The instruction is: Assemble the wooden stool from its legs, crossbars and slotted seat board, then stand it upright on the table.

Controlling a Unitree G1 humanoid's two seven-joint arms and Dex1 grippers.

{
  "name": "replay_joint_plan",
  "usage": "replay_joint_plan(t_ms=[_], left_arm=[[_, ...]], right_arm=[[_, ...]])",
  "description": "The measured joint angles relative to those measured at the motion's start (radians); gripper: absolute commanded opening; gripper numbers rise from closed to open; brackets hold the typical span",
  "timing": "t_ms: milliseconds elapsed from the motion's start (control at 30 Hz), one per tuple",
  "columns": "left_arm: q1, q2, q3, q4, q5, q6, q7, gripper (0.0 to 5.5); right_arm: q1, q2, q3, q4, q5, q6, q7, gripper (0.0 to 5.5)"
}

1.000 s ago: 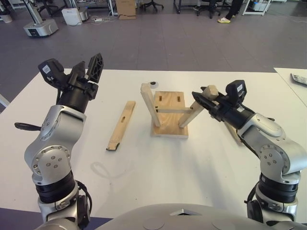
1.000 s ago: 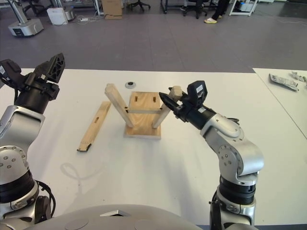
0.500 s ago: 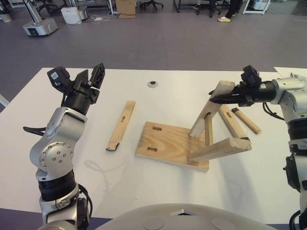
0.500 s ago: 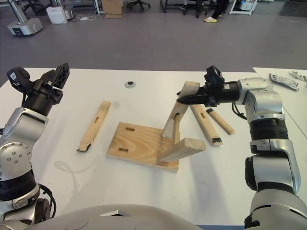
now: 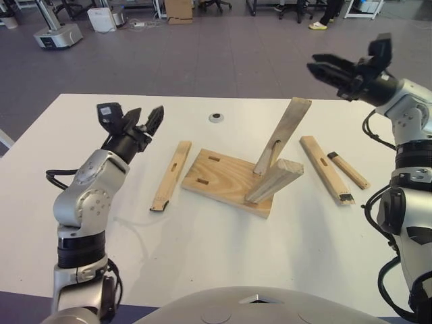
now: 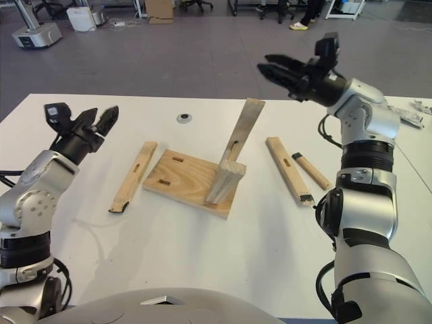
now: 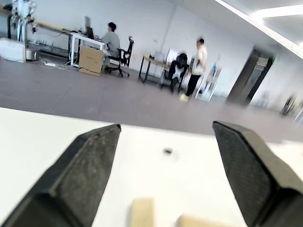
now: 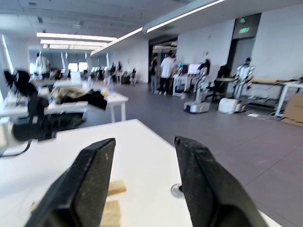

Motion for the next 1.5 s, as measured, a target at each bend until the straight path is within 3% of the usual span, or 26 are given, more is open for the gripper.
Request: replay_joint_plan(t_ms=[67,133,267,433,633,900,1133,1233,1333,1500], left_arm=[[-0.025,0.091,-0.144,0.147,0.216,-0.111,-0.093,3.57],[-0.078,0.140,-0.334,0.351,0.451,-0.312,-0.246,3.57],[-0.134,0.125,-0.463,0.560,0.629,-0.554,-0.353,3.57],[-0.168,0.103,-0.486,0.662,0.736,-0.721,-0.384,3.57],[-0.137,0.104,-0.500,0.591,0.822,-0.781,-0.392,3.57],[0.198,0.210,-0.484,-0.002,0.617,-0.524,-0.663,3.57],[0.249,0.205,-0.457,-0.080,0.611,-0.477,-0.662,3.57],[0.149,0.189,-0.424,0.018,0.651,-0.507,-0.620,3.57],[-0.075,0.179,-0.405,0.295,0.806,-0.569,-0.487,3.57],[-0.333,0.139,-0.470,0.802,0.977,-0.745,-0.346,3.57]], right_arm=[[0.012,-0.009,-0.049,0.001,-0.001,-0.022,-0.078,2.32],[0.182,-0.033,-0.040,-0.042,-0.072,-0.072,-0.154,2.32],[0.537,-0.027,0.125,-0.258,-0.218,-0.143,-0.153,2.32],[0.777,-0.002,0.243,-0.509,-0.265,-0.145,-0.170,2.32],[0.847,0.033,0.307,-0.599,-0.297,-0.135,-0.236,2.32],[0.728,0.067,0.331,-0.411,-0.352,-0.228,-0.300,2.32],[0.599,-0.003,0.255,-0.177,-0.351,-0.304,-0.263,2.32],[0.575,-0.068,0.226,-0.150,-0.351,-0.335,-0.212,2.32],[0.674,-0.077,0.293,-0.236,-0.362,-0.339,-0.107,2.32],[0.771,-0.175,0.341,-0.411,-0.347,-0.248,0.066,2.32]])
